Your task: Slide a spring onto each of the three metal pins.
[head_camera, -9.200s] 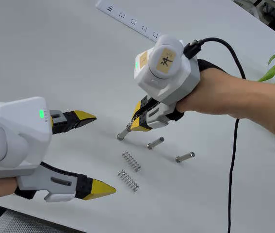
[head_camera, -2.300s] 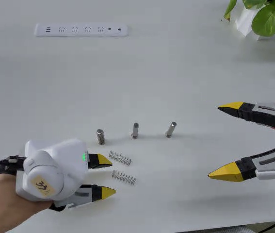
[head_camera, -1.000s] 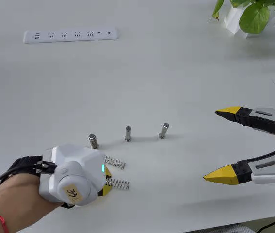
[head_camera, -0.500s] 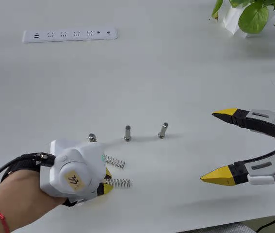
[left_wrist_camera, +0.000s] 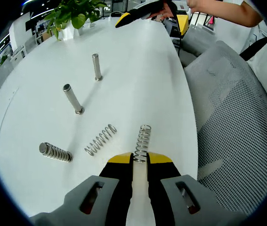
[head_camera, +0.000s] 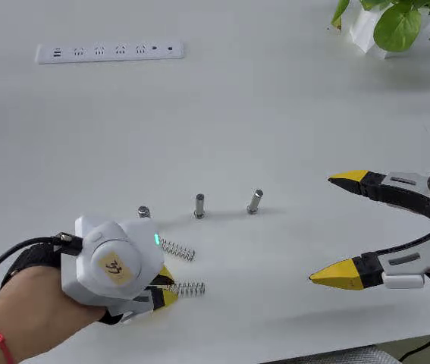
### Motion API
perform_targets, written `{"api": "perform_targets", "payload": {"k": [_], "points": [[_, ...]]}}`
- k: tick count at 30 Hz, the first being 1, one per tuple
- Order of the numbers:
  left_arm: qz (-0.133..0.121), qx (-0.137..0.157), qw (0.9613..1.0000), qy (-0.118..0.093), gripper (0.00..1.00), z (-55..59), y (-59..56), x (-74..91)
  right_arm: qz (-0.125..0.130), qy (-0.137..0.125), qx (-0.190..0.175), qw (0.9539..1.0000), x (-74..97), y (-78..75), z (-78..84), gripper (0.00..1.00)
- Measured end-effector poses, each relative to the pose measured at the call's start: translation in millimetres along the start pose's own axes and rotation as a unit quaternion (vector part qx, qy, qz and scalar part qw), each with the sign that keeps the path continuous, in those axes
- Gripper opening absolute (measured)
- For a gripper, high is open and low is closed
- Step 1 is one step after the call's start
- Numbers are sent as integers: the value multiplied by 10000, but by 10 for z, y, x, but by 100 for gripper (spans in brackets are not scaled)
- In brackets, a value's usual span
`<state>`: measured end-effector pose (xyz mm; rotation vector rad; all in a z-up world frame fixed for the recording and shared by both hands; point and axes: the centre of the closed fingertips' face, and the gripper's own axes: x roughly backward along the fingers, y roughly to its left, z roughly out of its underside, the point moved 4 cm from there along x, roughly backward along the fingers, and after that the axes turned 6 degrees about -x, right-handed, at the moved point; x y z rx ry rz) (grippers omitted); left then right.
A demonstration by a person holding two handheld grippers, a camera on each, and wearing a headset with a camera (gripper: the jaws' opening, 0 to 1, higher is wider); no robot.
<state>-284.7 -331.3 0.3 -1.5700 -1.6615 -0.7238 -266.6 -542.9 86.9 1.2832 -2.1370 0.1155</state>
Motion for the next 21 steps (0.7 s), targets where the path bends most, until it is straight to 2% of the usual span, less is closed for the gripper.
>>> {"api": "perform_targets", "payload": {"k": [10, 15, 21], "points": [[38, 246, 9995, -177, 7, -14, -18, 21, -33, -3, -1, 10000, -35, 21, -26, 91], [66, 432, 9985, -325, 7, -23, -25, 25, -35, -7, 2, 10000, -36, 29, -32, 91], [39, 520, 9975, -470, 7, -52, -39, 60, -36, 10, 1, 10000, -25, 40, -39, 91]]}}
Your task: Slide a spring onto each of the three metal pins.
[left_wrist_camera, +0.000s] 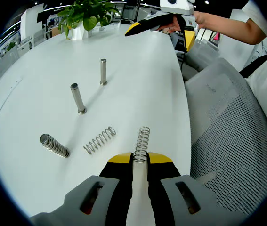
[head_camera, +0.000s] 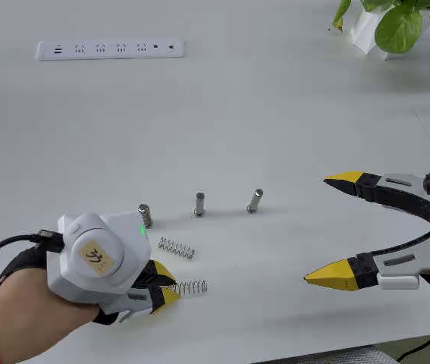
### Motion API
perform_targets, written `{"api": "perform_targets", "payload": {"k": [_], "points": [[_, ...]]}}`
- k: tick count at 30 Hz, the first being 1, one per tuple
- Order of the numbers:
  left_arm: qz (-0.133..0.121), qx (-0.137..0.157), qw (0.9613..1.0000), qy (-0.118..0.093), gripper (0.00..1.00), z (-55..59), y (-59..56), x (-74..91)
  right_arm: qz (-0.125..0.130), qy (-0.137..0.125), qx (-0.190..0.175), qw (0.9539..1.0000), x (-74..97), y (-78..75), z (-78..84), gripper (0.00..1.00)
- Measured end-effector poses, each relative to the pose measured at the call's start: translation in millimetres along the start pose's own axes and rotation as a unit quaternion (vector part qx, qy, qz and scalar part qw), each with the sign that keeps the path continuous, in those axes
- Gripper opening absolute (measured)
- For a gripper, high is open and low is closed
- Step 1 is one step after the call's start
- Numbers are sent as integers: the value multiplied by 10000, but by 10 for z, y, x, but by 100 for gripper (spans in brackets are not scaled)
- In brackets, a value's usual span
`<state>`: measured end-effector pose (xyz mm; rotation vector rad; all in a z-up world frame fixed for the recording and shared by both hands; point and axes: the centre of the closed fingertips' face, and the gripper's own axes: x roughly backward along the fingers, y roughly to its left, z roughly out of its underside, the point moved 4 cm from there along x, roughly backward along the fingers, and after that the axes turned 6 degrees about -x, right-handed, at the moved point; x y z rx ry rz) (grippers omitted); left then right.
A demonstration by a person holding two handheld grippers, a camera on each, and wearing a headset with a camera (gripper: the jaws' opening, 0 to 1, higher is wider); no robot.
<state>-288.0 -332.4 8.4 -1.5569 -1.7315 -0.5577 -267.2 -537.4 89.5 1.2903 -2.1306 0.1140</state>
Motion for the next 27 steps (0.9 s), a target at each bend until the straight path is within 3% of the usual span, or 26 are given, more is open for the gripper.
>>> {"api": "perform_targets", "payload": {"k": [9, 14, 21, 27], "points": [[-106, 35, 9993, -366, 7, -145, -33, 133, -119, -87, 138, 9998, 30, 105, -185, 88], [-209, 129, 9966, -788, 7, -311, -40, 271, -286, -226, 180, 9992, 30, 195, -381, 83], [-430, 166, 9880, -1475, 7, -645, 0, 553, -540, -382, 318, 9973, 20, 300, -652, 79], [-575, 95, 9775, -2026, 7, -927, 42, 789, -786, -456, 379, 9951, 11, 373, -839, 74]]}}
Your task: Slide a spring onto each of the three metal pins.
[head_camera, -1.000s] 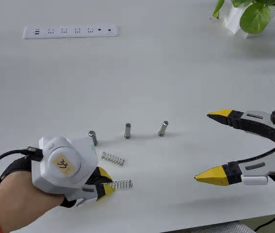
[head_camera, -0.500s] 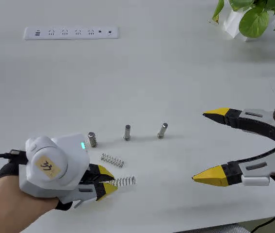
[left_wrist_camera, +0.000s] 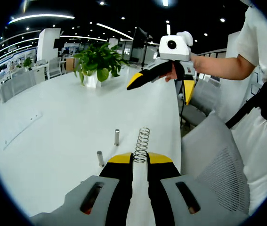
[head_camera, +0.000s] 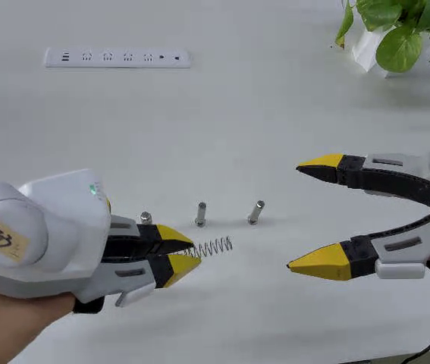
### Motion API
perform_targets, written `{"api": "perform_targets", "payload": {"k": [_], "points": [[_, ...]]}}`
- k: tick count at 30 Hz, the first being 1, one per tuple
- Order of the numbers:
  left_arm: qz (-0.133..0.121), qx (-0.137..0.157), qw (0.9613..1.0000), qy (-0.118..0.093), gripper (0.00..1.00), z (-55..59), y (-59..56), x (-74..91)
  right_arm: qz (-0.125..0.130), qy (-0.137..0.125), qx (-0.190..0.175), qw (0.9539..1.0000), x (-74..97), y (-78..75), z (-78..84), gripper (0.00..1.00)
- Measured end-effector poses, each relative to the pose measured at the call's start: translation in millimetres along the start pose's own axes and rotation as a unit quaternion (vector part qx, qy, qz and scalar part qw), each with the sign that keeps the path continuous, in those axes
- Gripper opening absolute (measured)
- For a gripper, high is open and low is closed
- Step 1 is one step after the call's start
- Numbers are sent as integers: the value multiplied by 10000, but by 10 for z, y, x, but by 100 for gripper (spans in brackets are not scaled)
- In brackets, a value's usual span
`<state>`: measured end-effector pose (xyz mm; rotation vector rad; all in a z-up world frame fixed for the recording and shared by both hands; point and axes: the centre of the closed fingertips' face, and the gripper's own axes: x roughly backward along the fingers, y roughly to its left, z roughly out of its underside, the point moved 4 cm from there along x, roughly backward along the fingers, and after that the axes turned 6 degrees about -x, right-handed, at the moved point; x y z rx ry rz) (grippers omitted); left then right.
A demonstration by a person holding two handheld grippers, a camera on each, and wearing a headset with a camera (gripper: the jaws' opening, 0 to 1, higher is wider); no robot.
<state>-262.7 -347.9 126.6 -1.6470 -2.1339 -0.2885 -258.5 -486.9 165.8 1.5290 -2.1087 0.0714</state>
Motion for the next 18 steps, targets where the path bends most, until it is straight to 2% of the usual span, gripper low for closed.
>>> {"api": "perform_targets", "payload": {"k": [4, 8, 12, 17, 18], "points": [[-28, -36, 9996, -295, 7, -180, 9, 36, -110, -32, 48, 9999, -43, 28, -97, 69], [-61, 12, 9981, -607, 7, -333, 19, 72, -216, -237, -23, 9995, -87, 66, -223, 61], [-68, 58, 9964, -843, 7, -431, 22, 100, -284, -410, -144, 9987, -115, 86, -311, 50], [-82, 234, 9926, -1185, 7, -542, 36, 154, -373, -827, -479, 9947, -131, 75, -423, 33], [-93, 276, 9915, -1267, 7, -566, 44, 168, -382, -1005, -643, 9921, -129, 70, -467, 32]]}}
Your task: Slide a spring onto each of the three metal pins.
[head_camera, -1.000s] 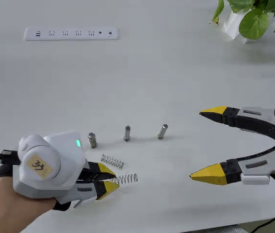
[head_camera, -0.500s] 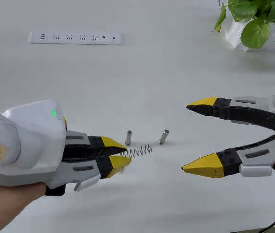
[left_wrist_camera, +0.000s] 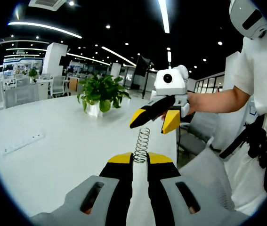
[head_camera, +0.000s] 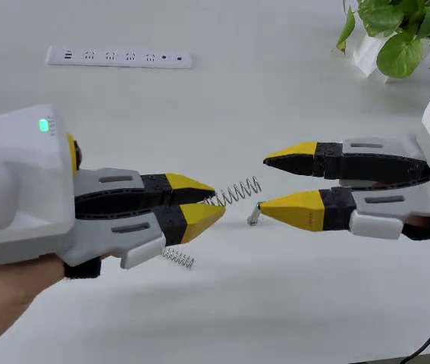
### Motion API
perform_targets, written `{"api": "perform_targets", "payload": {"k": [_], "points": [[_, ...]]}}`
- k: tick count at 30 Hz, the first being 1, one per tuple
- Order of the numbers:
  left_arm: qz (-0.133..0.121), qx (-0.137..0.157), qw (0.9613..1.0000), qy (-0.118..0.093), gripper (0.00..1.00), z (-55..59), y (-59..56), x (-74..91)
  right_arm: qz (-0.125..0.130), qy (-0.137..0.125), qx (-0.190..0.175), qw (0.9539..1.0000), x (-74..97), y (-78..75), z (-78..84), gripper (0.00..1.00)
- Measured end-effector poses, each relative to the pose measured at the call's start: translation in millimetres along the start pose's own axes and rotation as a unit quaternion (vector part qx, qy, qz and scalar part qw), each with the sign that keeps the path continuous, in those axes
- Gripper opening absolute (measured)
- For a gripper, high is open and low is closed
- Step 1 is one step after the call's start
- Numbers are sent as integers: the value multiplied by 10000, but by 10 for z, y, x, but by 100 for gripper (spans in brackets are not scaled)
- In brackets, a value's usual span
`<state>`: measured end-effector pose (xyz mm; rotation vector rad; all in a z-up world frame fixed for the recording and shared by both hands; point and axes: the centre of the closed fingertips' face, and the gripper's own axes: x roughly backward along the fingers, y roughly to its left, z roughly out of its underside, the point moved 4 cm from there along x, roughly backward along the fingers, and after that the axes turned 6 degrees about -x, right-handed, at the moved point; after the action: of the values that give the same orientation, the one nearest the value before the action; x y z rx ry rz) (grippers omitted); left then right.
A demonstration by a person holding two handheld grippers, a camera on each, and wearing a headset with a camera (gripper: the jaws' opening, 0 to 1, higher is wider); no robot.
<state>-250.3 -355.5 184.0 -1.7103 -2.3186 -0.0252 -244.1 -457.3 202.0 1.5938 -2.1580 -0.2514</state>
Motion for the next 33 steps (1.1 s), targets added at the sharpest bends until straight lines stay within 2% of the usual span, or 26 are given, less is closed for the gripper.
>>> {"api": "perform_targets", "payload": {"k": [2, 5, 13, 25, 33], "points": [[-5, 119, 9998, -185, 7, -59, 6, 9, -11, -191, -210, 9996, -3, -8, -40, 30], [-39, 202, 9993, -328, 7, -115, 28, 23, -116, -495, -468, 9976, -9, 12, -111, 26], [-50, 320, 9977, -592, 7, -208, 45, 18, -236, -858, -811, 9927, -26, 32, -186, 16], [-14, 353, 9971, -678, 7, -226, 23, 0, -314, -1033, -956, 9895, -26, 59, -211, 7], [24, 340, 9973, -652, 8, -210, 3, -6, -321, -942, -871, 9912, -46, 98, -217, 7]]}}
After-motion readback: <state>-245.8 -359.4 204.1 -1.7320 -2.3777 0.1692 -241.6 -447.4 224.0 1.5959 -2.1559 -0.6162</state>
